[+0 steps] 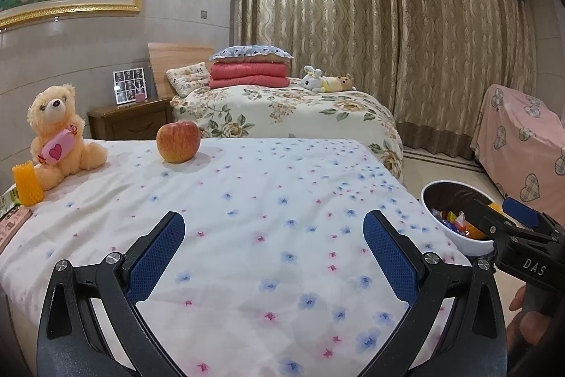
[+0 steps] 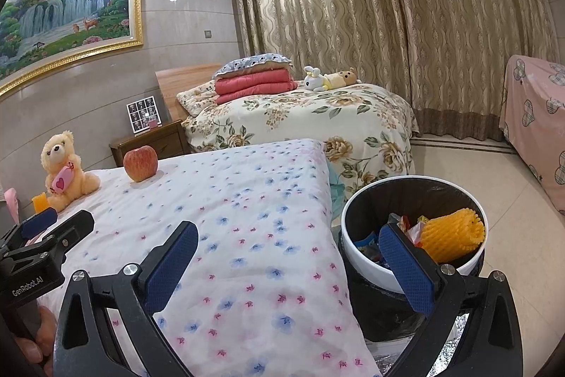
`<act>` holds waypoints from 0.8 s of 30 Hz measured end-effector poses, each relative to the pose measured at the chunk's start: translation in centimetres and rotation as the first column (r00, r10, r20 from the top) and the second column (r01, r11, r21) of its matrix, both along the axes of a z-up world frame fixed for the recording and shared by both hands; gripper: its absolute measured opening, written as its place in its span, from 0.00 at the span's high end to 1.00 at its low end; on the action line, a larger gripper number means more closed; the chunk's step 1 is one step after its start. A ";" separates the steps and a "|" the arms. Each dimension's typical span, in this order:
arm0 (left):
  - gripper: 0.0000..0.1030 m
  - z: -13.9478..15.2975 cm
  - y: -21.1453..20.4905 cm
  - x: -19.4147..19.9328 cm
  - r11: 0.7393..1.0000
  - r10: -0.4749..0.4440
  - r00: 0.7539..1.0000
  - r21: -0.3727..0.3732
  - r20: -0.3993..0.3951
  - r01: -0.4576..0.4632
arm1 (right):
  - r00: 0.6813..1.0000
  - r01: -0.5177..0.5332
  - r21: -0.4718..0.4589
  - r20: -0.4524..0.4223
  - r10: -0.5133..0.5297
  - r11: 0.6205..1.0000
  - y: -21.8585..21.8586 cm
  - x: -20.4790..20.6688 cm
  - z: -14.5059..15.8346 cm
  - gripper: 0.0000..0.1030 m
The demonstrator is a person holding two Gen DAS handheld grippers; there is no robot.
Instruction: Collect trash
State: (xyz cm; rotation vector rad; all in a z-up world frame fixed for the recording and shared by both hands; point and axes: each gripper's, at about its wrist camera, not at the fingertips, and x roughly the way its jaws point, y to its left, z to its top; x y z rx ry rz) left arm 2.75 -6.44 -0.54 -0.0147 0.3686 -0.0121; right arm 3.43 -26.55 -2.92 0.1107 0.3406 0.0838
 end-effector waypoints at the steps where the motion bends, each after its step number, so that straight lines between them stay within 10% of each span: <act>1: 0.00 0.0 0.0 0.0 1.000 0.000 1.000 0.001 0.000 0.000 | 1.000 -0.001 0.001 0.001 0.001 1.000 0.0 0.0 0.0 0.00; 24: 0.00 -0.3 0.1 0.1 1.000 -0.004 1.000 -0.002 -0.010 0.004 | 1.000 0.000 0.006 -0.005 0.000 1.000 -0.2 -0.1 -0.1 0.00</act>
